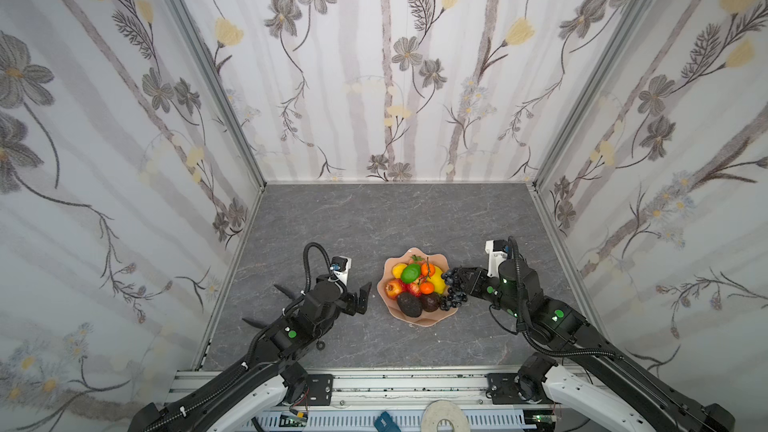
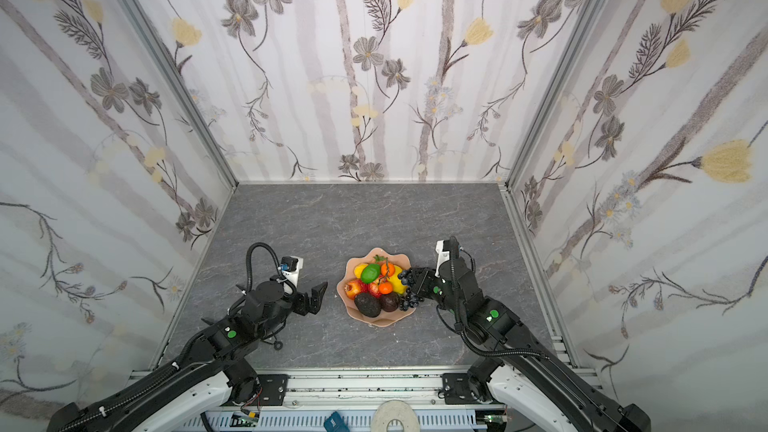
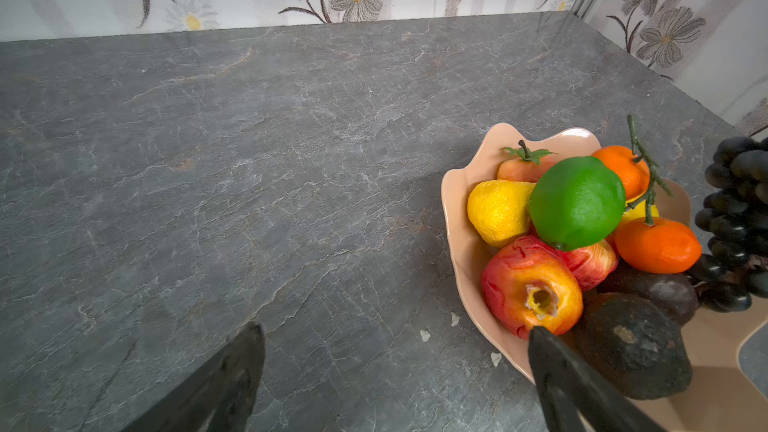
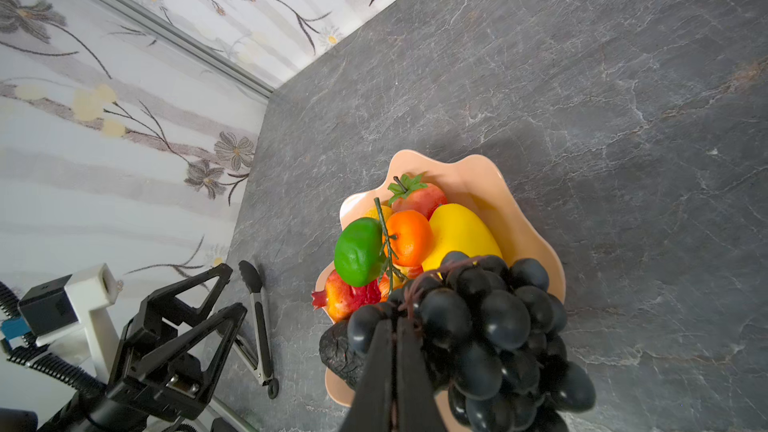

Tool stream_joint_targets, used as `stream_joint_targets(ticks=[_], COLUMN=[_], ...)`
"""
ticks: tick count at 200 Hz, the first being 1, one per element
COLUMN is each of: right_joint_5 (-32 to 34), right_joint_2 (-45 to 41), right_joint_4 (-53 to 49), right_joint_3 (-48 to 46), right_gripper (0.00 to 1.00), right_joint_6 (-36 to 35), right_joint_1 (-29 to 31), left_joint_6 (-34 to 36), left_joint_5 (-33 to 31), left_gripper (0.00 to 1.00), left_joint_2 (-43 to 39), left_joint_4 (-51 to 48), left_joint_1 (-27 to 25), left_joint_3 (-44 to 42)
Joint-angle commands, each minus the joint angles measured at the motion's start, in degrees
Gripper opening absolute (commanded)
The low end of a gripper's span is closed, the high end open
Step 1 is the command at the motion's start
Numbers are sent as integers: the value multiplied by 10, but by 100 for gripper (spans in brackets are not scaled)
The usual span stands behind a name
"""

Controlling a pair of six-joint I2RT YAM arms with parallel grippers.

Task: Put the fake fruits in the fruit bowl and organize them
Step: 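Lower the grapes onto the bowl rim and open the right gripper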

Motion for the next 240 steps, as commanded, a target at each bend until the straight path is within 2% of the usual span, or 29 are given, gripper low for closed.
stream_joint_targets(ticks=[1,70,191,240], right_joint_5=[-25,-59,-75,-77], right_joint_2=[14,68,167,203], right_joint_4=[55,103,153,172], right_joint_3=[-2,-5,8,15], right_gripper=[0,0,0,6], right_joint_6=[-9,-10,-27,-30], right_joint_1=[-14,-36,-69,-69], left_joint_6=[1,1,2,3], left_joint_5=[-6,-6,-6,-7], left_gripper=[100,100,100,100], left_joint_2=[-2,2,12,14], left_joint_4=[6,7,12,13], left_joint_1=[0,0,0,0], left_joint_3=[3,3,4,4])
